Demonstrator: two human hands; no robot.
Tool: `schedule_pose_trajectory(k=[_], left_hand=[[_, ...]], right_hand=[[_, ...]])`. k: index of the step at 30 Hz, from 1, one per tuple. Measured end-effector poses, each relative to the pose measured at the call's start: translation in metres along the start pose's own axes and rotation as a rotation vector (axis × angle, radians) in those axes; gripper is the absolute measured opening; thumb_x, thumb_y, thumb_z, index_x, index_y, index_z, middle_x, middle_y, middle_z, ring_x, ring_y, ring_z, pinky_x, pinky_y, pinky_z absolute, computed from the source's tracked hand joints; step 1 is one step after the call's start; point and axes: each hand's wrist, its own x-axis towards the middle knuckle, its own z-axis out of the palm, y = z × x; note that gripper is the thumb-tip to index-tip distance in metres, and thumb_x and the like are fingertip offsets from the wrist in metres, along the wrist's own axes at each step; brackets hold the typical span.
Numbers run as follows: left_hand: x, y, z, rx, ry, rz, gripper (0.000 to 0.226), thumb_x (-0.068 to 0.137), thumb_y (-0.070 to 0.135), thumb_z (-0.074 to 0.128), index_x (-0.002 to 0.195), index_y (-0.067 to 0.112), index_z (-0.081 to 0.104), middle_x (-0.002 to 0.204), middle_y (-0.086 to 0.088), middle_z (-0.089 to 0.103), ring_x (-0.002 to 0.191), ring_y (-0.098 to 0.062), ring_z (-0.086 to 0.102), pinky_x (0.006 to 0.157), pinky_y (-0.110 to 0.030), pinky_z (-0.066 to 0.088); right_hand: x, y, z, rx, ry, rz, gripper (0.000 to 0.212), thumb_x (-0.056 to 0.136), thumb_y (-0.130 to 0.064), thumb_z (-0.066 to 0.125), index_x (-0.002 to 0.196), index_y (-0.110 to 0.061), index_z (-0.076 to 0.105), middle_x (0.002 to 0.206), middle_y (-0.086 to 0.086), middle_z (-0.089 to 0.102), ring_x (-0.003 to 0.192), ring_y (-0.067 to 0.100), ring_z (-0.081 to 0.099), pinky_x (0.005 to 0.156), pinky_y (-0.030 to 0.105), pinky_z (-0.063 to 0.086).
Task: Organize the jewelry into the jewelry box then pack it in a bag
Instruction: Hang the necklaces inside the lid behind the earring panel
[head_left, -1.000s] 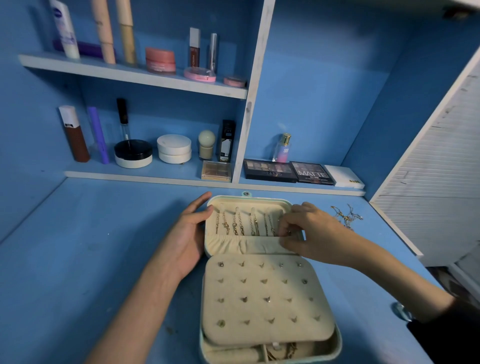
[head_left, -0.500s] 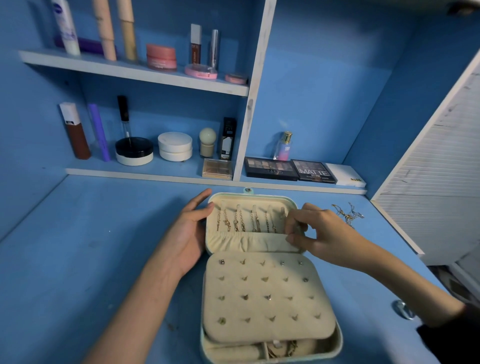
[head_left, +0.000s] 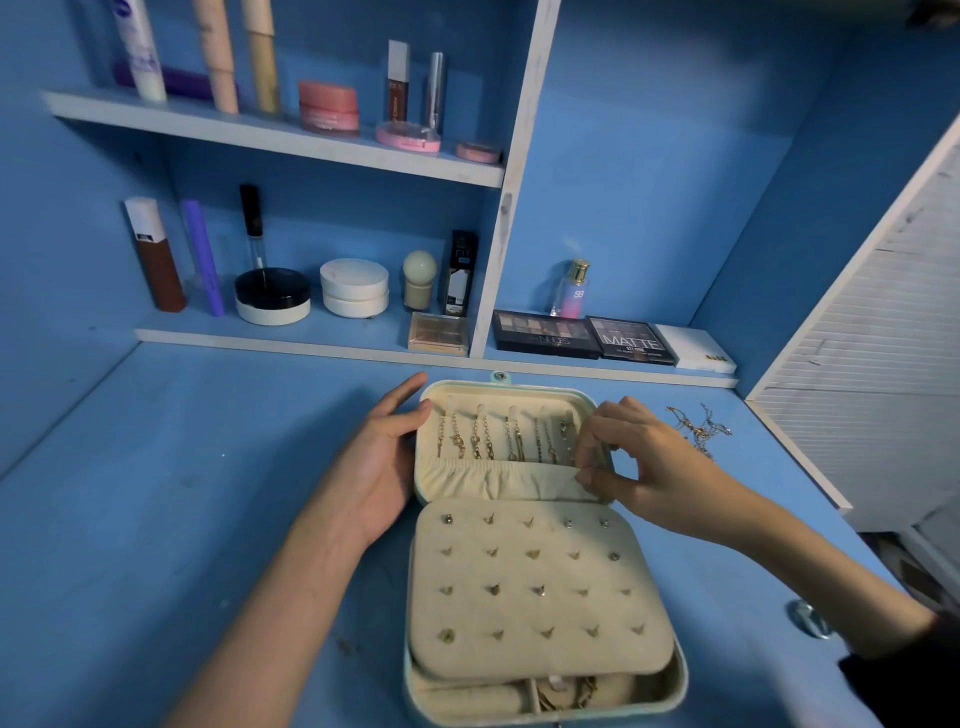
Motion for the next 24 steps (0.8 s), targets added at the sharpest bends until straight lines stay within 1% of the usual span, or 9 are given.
schedule_pose_trajectory(k=[3, 7, 10, 13, 17, 18, 20, 22, 24], left_hand=[[-0.0002, -0.0001, 0.0, -0.003, -0.004, 0.006, 0.044, 0.095, 0.003, 0.045, 0.135, 0.019, 0.049, 0.1, -0.009, 0.069, 0.092, -0.022, 0.064, 0.069, -0.035, 0.049], [0.0004, 0.0, 0.0003, -0.006, -0.005, 0.005, 0.044, 0.095, 0.003, 0.045, 0.135, 0.019, 0.049, 0.099, -0.008, 0.069, 0.091, -0.021, 0.065, 0.069, -0.034, 0.049], [0.0, -0.0001, 0.0001, -0.01, -0.005, 0.006, 0.044, 0.095, 0.003, 0.045, 0.135, 0.019, 0.049, 0.099, -0.008, 0.07, 0.091, -0.021, 0.065, 0.069, -0.035, 0.049], [0.0003, -0.0003, -0.0001, -0.007, -0.006, 0.005, 0.043, 0.095, 0.003, 0.045, 0.135, 0.019, 0.049, 0.101, -0.009, 0.069, 0.092, -0.021, 0.064, 0.07, -0.035, 0.05], [0.0007, -0.0006, -0.0006, -0.008, -0.001, 0.0, 0.044, 0.094, 0.003, 0.045, 0.135, 0.02, 0.049, 0.102, -0.009, 0.068, 0.092, -0.021, 0.063, 0.07, -0.035, 0.05], [0.0005, -0.0005, -0.001, -0.008, -0.003, -0.001, 0.044, 0.094, 0.004, 0.045, 0.135, 0.02, 0.049, 0.103, -0.009, 0.067, 0.093, -0.021, 0.063, 0.07, -0.035, 0.05], [0.0003, -0.0004, -0.0015, -0.01, -0.007, -0.004, 0.044, 0.095, 0.004, 0.045, 0.135, 0.021, 0.049, 0.106, -0.01, 0.067, 0.094, -0.022, 0.062, 0.071, -0.036, 0.05], [0.0003, -0.0004, -0.0015, -0.009, -0.006, -0.006, 0.044, 0.095, 0.004, 0.045, 0.134, 0.021, 0.049, 0.109, -0.011, 0.066, 0.095, -0.023, 0.062, 0.072, -0.036, 0.05], [0.0006, -0.0005, -0.0011, -0.012, -0.005, -0.006, 0.044, 0.094, 0.004, 0.045, 0.135, 0.021, 0.049, 0.109, -0.011, 0.066, 0.095, -0.022, 0.062, 0.072, -0.036, 0.05]], right_hand=[[-0.0011, 0.0027, 0.0018, -0.034, 0.028, -0.014, 0.03, 0.084, -0.016, 0.066, 0.076, -0.04, 0.05, 0.091, -0.011, 0.055, 0.094, 0.009, 0.042, 0.076, 0.012, 0.034], [-0.002, 0.0024, 0.0027, -0.018, 0.034, -0.023, 0.022, 0.085, -0.011, 0.065, 0.077, -0.029, 0.055, 0.075, -0.022, 0.056, 0.085, 0.004, 0.042, 0.071, 0.01, 0.034], [-0.0021, 0.0004, 0.0013, 0.024, 0.01, 0.006, 0.022, 0.085, -0.008, 0.064, 0.076, -0.026, 0.056, 0.075, -0.031, 0.055, 0.082, 0.0, 0.044, 0.068, 0.007, 0.034], [-0.0024, -0.0017, -0.0003, 0.05, 0.002, 0.004, 0.028, 0.084, -0.007, 0.064, 0.073, -0.029, 0.052, 0.074, -0.028, 0.055, 0.078, 0.003, 0.046, 0.065, 0.008, 0.035], [-0.0021, 0.0002, 0.0015, 0.012, 0.007, 0.001, 0.023, 0.084, -0.007, 0.064, 0.076, -0.026, 0.055, 0.074, -0.022, 0.055, 0.082, 0.003, 0.044, 0.067, 0.009, 0.035], [-0.002, 0.0013, 0.0024, -0.005, 0.021, -0.016, 0.024, 0.084, -0.007, 0.065, 0.077, -0.028, 0.055, 0.076, -0.02, 0.054, 0.084, 0.005, 0.044, 0.07, 0.01, 0.035], [-0.0018, 0.0034, 0.0038, -0.024, 0.043, -0.036, 0.025, 0.083, -0.009, 0.066, 0.078, -0.031, 0.055, 0.093, -0.015, 0.055, 0.091, 0.009, 0.043, 0.075, 0.011, 0.034], [-0.0015, 0.0051, 0.0052, -0.047, 0.052, -0.041, 0.02, 0.083, -0.011, 0.066, 0.079, -0.028, 0.058, 0.107, -0.013, 0.056, 0.098, 0.013, 0.042, 0.08, 0.009, 0.034], [-0.0011, 0.0071, 0.0066, -0.074, 0.063, -0.048, 0.016, 0.084, -0.012, 0.066, 0.08, -0.025, 0.059, 0.114, -0.014, 0.056, 0.099, 0.014, 0.04, 0.081, 0.008, 0.033]])
